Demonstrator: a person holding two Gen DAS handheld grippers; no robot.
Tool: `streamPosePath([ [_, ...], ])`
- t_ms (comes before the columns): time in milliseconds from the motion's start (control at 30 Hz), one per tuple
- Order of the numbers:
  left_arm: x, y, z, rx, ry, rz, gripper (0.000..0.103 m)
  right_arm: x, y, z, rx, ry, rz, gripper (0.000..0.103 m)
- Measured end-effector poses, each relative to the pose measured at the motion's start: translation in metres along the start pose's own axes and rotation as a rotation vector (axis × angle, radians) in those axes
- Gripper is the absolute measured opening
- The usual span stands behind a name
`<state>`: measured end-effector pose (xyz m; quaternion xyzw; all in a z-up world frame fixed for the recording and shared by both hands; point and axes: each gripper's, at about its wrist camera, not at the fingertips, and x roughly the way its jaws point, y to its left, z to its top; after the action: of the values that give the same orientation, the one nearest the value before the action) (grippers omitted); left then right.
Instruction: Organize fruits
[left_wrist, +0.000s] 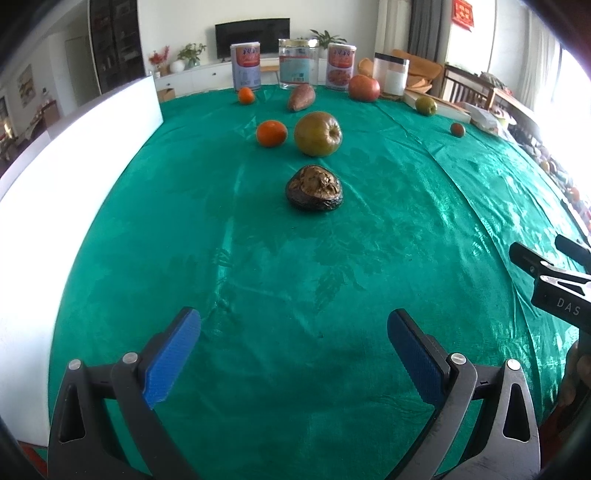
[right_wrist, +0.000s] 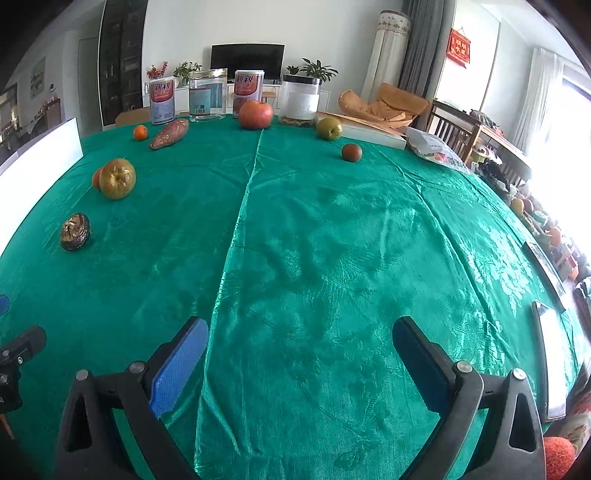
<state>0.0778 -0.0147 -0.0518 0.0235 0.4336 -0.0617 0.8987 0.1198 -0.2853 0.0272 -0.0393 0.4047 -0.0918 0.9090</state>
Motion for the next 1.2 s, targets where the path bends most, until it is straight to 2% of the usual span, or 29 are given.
streamPosePath([
  [133,0.005,-0.003,0.001,0.018,0.034,0.020,0.101,0.003,0.001,0.000,-0.003,0.017,0.005,0.100],
  [267,0.005,-0.004,0.001,0.028,0.031,0.024,0.101,0.008,0.006,0.000,-0.029,0.039,0.008,0.100],
  [600,0.000,-0.006,-0.003,0.064,0.015,-0.020,0.101,0.006,0.022,-0.002,-0.115,0.028,0.002,0.100],
  [700,0.003,-0.005,-0.001,0.054,0.044,-0.033,0.101,0.006,0.021,-0.003,-0.111,0.031,0.007,0.100],
  [833,0.006,0.000,0.014,0.010,0.072,-0.041,0.101,0.009,0.015,-0.002,-0.081,0.051,0.044,0.100],
  [967,0.012,0.004,0.042,-0.031,0.038,-0.038,0.101,0.013,0.007,-0.001,-0.041,0.075,0.087,0.100],
  [1100,0.034,-0.001,0.067,-0.053,0.053,-0.087,0.101,0.018,0.000,0.000,0.001,0.099,0.131,0.100],
  [1200,0.051,-0.006,0.075,-0.049,0.072,-0.078,0.101,0.021,-0.005,-0.001,0.027,0.111,0.157,0.100],
])
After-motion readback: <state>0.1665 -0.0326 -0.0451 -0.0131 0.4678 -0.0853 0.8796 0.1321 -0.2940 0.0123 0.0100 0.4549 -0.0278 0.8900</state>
